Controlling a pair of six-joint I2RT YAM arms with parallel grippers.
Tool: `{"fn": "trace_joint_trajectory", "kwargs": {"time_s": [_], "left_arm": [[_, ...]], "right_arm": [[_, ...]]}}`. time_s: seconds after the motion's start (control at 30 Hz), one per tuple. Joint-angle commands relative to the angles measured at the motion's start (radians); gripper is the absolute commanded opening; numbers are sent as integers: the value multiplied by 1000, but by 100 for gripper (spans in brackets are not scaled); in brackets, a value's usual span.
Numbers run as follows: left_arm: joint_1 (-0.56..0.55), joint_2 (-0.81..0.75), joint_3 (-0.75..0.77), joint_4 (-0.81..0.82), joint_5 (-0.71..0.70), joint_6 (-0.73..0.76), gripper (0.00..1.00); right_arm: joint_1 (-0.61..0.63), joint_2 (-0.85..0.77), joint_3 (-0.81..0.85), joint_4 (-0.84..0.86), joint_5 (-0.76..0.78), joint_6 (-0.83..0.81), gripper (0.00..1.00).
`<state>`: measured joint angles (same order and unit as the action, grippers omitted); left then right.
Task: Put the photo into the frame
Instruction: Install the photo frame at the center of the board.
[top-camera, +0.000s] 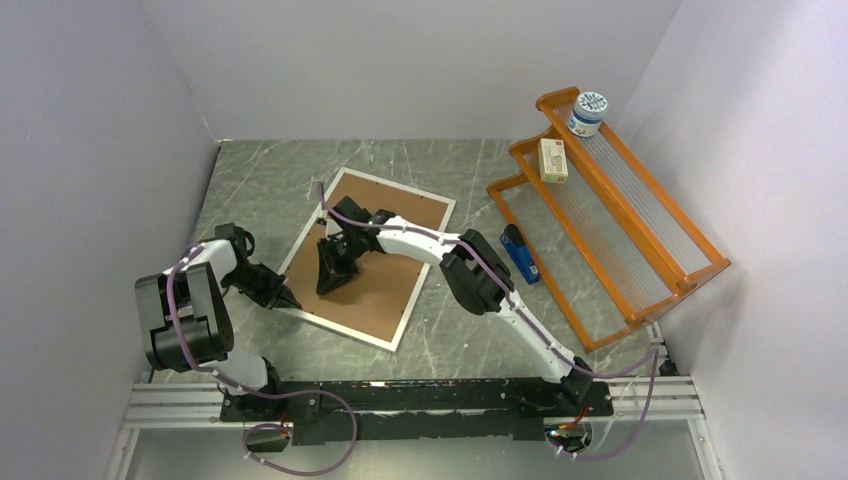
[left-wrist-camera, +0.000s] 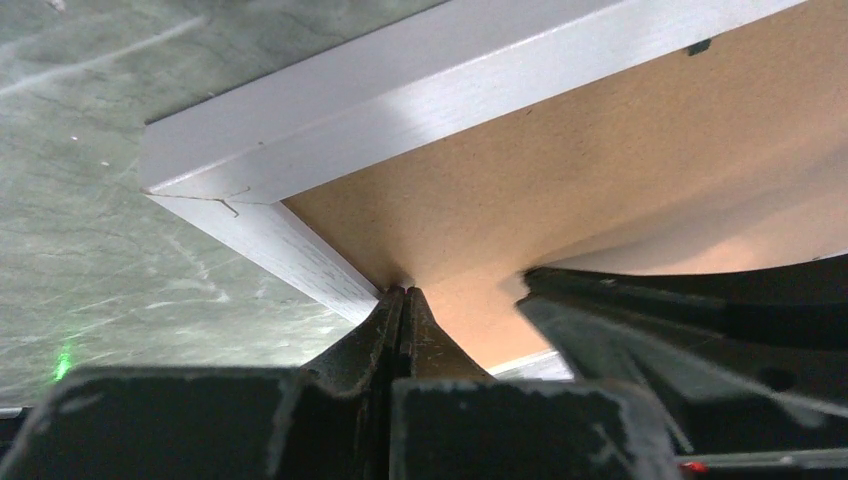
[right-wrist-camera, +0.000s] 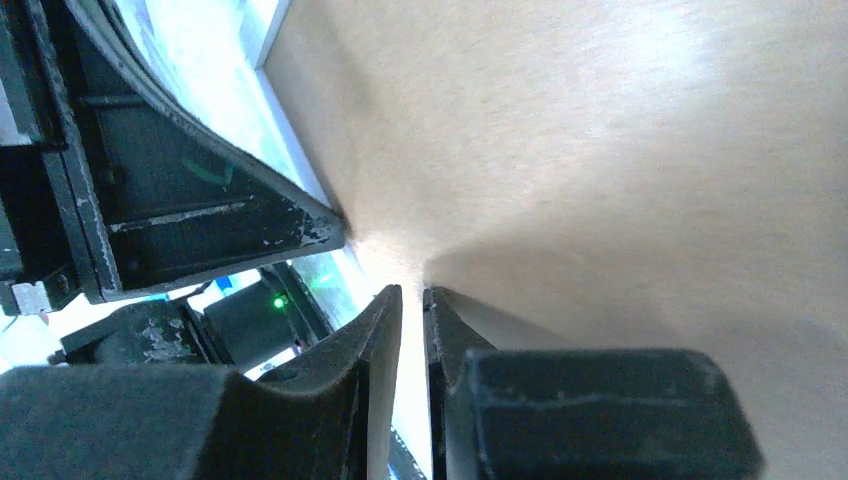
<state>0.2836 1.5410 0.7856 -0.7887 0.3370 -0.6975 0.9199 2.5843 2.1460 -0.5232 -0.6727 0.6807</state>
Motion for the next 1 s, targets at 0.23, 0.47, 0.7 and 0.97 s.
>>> {"fn": "trace_joint_trajectory", "kwargs": {"time_s": [0.23, 0.47, 0.7, 0.97], "left_arm": [[-2, 2, 10, 0, -25, 41, 3], [-1, -42, 78, 25, 112, 98, 26], [-2, -53, 153, -49, 96, 185, 38], [-3, -24, 103, -55, 114, 204, 28]], "right_arm": [[-87, -118, -265, 69, 310, -180, 25], [-67, -398, -507, 251, 5, -238, 44], [-17, -475, -682, 432, -275, -152, 40], [14, -402, -669, 357, -274, -163, 33]]}}
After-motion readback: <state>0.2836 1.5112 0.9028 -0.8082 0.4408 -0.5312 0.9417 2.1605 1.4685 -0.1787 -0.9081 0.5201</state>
